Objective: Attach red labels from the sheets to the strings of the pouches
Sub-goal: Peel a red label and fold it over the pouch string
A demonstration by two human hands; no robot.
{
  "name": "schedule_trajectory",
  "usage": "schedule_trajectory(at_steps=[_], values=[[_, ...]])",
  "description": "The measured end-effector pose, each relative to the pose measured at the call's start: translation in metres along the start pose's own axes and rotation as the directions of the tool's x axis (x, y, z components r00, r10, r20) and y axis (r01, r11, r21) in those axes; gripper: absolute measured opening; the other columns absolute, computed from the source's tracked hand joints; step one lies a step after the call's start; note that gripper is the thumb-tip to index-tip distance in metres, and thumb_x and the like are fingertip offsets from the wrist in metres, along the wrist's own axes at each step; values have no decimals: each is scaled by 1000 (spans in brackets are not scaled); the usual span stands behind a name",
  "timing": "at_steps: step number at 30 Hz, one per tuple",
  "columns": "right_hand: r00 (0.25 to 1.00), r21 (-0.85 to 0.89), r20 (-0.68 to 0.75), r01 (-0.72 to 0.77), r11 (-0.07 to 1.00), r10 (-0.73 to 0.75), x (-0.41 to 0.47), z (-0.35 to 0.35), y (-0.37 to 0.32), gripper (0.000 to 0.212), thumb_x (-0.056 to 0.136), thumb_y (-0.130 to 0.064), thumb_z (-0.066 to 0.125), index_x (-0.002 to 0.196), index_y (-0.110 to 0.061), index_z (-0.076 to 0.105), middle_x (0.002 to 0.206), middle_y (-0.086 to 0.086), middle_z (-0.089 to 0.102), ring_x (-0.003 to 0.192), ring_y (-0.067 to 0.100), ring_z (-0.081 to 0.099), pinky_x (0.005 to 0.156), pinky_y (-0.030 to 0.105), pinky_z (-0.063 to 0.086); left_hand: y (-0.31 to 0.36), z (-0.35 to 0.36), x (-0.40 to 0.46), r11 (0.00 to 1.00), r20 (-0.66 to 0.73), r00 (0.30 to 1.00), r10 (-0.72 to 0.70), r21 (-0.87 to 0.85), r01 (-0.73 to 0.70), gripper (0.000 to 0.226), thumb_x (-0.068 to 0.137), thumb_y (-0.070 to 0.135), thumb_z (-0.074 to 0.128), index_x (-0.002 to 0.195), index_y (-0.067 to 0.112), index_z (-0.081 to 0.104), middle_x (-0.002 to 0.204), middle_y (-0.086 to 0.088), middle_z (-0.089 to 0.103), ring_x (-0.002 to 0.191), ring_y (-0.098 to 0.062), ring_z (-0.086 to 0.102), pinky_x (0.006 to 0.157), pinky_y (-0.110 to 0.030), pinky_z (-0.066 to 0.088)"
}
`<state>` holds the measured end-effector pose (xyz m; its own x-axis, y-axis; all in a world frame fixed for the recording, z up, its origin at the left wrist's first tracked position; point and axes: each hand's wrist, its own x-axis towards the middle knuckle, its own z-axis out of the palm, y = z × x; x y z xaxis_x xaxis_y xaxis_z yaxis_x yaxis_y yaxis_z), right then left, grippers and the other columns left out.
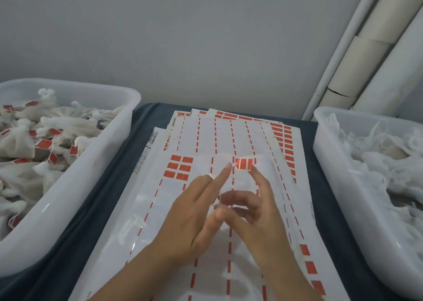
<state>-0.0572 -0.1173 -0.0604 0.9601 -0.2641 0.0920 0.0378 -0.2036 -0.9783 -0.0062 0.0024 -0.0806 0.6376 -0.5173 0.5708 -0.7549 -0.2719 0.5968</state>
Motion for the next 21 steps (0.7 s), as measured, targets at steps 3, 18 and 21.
schedule_trajectory(at_steps=[3,18,21], values=[[999,14,-37,-13,1000,14,0,2,5,72,54,-53,67,117,-55,33,87,-31,66,86,-8,63,62,1,45,4,0,1,1000,38,999,28,11,-28,55,94,62,11,142,37,19,93,25,43,96,1,46,89,-12,37],[976,156,-184,-92,984,120,7,-24,5,68,57,-44,70,117,-47,38,82,-17,72,81,-3,66,69,15,40,8,-7,17,740,141,877,-459,-485,465,21,65,51,55,70,35,69,66,17,64,63,5,57,60,-4,43],[980,157,-151,-105,982,129,7,-25,7,59,60,-43,69,112,-46,41,80,-13,72,78,-1,68,72,18,41,4,-10,18,729,175,857,-485,-461,506,21,63,48,59,71,33,70,74,19,68,73,8,60,63,-2,43]])
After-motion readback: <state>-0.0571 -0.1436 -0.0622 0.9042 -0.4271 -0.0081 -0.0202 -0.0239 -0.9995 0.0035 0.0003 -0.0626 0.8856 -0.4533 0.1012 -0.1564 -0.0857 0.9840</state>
